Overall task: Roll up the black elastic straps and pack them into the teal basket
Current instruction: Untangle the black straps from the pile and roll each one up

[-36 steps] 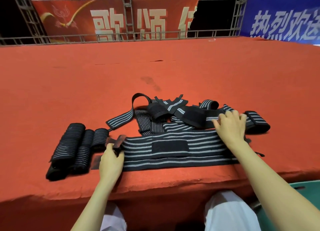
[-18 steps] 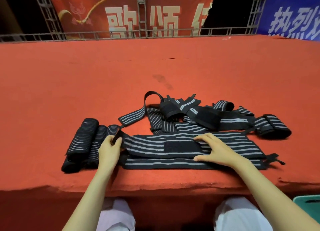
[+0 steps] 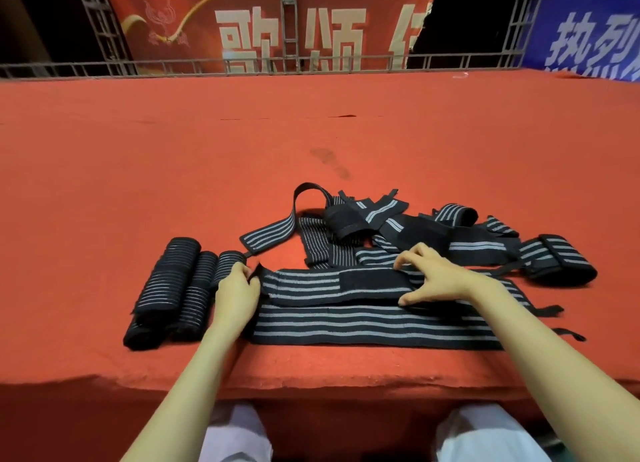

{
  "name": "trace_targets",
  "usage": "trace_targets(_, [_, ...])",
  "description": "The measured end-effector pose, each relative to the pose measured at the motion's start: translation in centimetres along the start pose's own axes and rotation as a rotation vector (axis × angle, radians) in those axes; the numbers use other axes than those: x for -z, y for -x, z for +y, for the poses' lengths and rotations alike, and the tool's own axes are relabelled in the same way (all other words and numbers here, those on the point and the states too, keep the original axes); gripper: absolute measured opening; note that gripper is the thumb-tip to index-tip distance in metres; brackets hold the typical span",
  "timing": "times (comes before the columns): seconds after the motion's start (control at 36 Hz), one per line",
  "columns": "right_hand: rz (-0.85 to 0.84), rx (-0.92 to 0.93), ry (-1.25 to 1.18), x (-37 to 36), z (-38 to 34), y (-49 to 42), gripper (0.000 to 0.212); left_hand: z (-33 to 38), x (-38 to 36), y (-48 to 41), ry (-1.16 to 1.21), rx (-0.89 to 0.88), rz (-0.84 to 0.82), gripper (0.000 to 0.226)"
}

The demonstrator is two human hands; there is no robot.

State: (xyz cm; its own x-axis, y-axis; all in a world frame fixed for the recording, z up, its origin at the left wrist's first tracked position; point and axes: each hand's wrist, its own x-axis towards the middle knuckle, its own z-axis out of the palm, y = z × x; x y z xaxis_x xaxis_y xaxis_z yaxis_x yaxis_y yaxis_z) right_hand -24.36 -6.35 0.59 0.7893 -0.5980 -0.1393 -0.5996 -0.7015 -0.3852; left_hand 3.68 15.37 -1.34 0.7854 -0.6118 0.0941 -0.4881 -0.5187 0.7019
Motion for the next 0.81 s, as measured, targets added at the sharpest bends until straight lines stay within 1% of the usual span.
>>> trace_targets(0.06, [-0.005, 0.009, -0.039, -1.0, 0.5, -0.2, 0.056, 0.1, -0.2, 0.1, -0.105, -0.021, 0.009, 0.014])
trace_targets(0.11, [0.016, 0.02, -0.053, -1.6, 0.9, -0.2, 0.056, 0.1, -0.3, 0.1, -0.148, -0.036, 0.028, 0.016])
trace_targets(0.22, [0.038, 0.026, -0.125, -1.8, 1.1, 0.2, 0.056, -0.2, -0.3, 0.0, -0.169, -0.089, 0.079, 0.022])
trace_targets(0.33, [0.037, 0.028, -0.141, -1.8, 0.9, 0.7, 0.056, -0.7, 0.1, -0.3, -0.148, -0.122, 0.092, 0.017])
trace_targets(0.47, [0.192, 0.135, -0.164, -2.5, -1.4, 0.1, 0.061, -0.7, 0.8, -1.3, -0.208, -0.158, 0.098, 0.017])
trace_targets(0.53, [0.217, 0.201, -0.143, -3.0, -2.8, -0.5, 0.062, -0.7, 1.0, -1.6, -0.25, -0.141, 0.07, 0.016])
trace_targets(0.58, [0.205, 0.257, -0.121, -3.7, -4.4, -1.3, 0.063, -0.7, 1.0, -1.7, -0.308, -0.142, 0.053, 0.017])
trace_targets(0.67, [0.144, 0.297, -0.11, -4.6, -6.9, -2.7, 0.064, -0.7, 1.1, -1.6, -0.319, -0.155, 0.086, 0.014])
trace_targets(0.72, [0.106, 0.283, -0.085, -5.2, -8.3, -3.6, 0.063, -0.7, 1.2, -1.6, -0.283, -0.146, 0.121, 0.012])
trace_targets(0.81, [0.077, 0.243, -0.044, -6.2, -9.4, -4.7, 0.058, -0.6, 1.5, -1.8, -0.292, -0.129, 0.116, 0.013])
